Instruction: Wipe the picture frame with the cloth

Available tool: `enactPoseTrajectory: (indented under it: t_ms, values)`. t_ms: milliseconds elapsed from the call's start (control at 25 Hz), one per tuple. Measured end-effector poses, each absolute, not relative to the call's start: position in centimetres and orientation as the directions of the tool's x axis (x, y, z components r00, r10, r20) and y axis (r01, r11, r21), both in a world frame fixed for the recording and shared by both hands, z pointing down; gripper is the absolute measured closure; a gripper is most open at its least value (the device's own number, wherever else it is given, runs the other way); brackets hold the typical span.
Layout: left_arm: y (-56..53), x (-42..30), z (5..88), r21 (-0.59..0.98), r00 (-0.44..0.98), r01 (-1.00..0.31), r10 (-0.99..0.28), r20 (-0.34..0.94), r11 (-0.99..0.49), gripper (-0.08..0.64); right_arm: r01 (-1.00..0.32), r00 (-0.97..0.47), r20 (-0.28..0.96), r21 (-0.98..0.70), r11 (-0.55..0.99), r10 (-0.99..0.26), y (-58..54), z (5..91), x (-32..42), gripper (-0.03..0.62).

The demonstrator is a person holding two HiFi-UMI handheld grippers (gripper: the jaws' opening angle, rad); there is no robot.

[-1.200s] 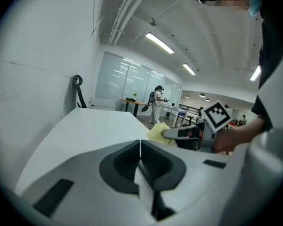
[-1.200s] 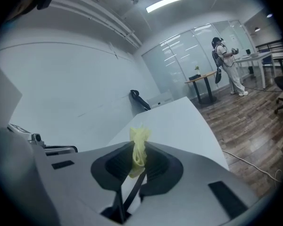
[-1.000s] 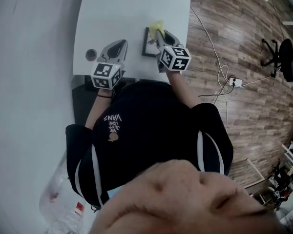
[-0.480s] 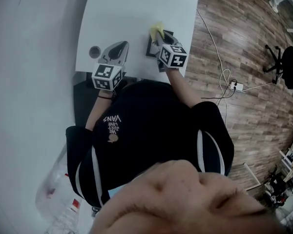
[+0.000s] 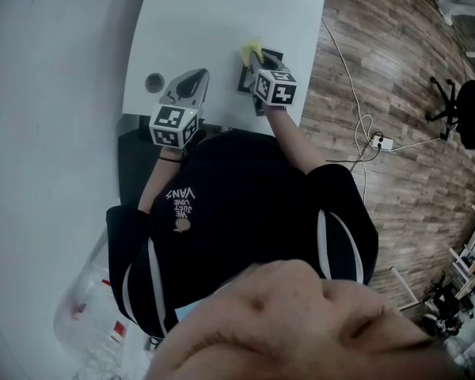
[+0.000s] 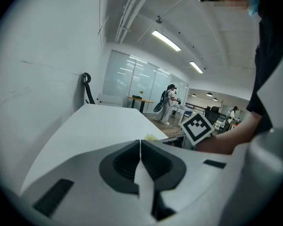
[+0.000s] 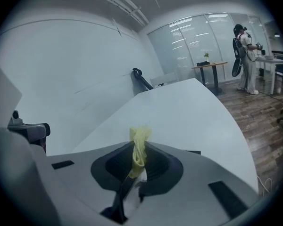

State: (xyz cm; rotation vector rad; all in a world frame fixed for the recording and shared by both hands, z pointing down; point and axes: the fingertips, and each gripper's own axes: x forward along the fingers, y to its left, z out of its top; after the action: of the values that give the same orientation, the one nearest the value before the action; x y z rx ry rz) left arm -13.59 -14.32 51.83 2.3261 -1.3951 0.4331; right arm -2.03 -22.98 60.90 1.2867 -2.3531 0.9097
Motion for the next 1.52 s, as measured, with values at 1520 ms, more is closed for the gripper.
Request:
enactPoseTrajectory:
  t_ms: [1520]
  values:
    - [-15.9,-8.9,52.4,0.188,0.585,-0.802,-0.682,0.440,-0.567,0.543,-0.949,-0.297,0.621,-0.275,0.153,-0.725,-22.4,62.6,9.7,0.545]
